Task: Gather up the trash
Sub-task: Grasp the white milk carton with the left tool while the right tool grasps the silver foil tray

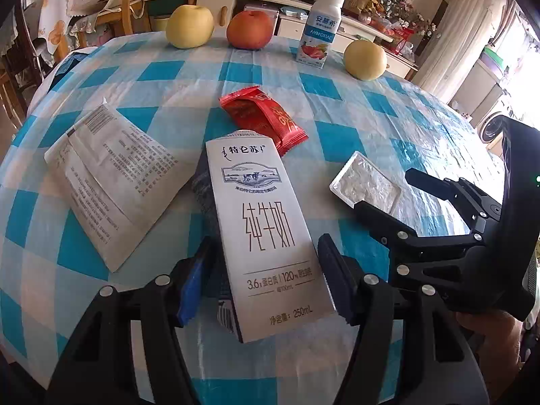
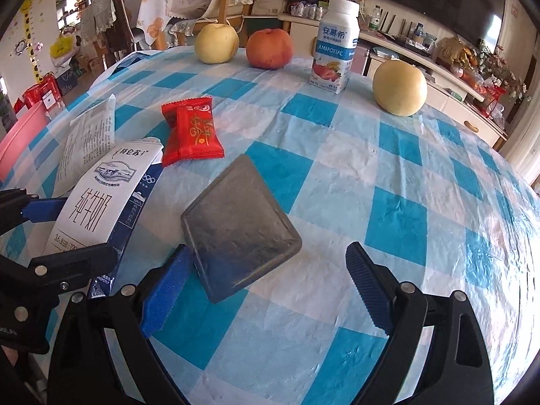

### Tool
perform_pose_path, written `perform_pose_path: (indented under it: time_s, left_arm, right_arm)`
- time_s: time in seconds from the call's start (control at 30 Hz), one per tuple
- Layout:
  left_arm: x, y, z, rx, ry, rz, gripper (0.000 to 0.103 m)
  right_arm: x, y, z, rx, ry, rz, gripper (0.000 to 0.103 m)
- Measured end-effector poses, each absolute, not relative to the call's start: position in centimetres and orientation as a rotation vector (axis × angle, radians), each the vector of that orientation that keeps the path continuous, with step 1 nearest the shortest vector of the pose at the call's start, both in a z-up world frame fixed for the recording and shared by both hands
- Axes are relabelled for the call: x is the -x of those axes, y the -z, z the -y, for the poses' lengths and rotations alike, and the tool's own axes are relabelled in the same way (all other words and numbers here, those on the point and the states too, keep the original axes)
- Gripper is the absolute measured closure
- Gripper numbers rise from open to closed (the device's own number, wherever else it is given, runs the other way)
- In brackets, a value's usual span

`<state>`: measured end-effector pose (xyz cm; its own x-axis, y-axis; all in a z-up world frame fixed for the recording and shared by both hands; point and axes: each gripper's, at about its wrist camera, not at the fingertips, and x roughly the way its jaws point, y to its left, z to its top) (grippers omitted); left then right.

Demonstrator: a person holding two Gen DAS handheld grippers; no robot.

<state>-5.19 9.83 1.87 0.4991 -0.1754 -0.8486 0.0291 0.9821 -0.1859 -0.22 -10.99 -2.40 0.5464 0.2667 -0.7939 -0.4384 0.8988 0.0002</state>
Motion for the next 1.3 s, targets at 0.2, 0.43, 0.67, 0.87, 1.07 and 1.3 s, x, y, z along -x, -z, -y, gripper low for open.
perform_pose_path:
  time_s: [0.2, 0.43, 0.67, 0.87, 1.07, 1.3]
  left_arm:
    - [5.8, -2.3, -10.3, 0.167, 0.145, -1.021, 0.046]
    - [6.7, -3.3, -11.3, 0.186, 0.157, -0.988, 0.048]
    - [7.7, -3.9, -12.2, 0.209, 0.169, -0.965, 0.049]
    - [8.6, -4.9, -13.0, 0.231, 0.180, -0.931, 0.049]
    - [9.7, -5.3, -13.6, 0.238, 0.195, -0.925, 0.049]
    - [11.2, -6.5, -15.1, 0.261, 0.199, -0.892, 0.049]
  right_arm:
    - [0.2, 2.0, 10.8, 0.193, -0.431, -0.881, 0.011]
    - [0.1, 2.8, 9.9, 0.214, -0.459, -0.912, 0.012]
    - [0.1, 2.4, 10.8, 0.171, -0.445, -0.903, 0.033]
    - [0.4, 2.0, 11.0, 0.129, -0.445, -0.892, 0.036]
    - [1.4, 0.7, 11.6, 0.060, -0.442, -0.846, 0.037]
    - [3.1, -0.8, 11.8, 0.009, -0.452, -0.808, 0.037]
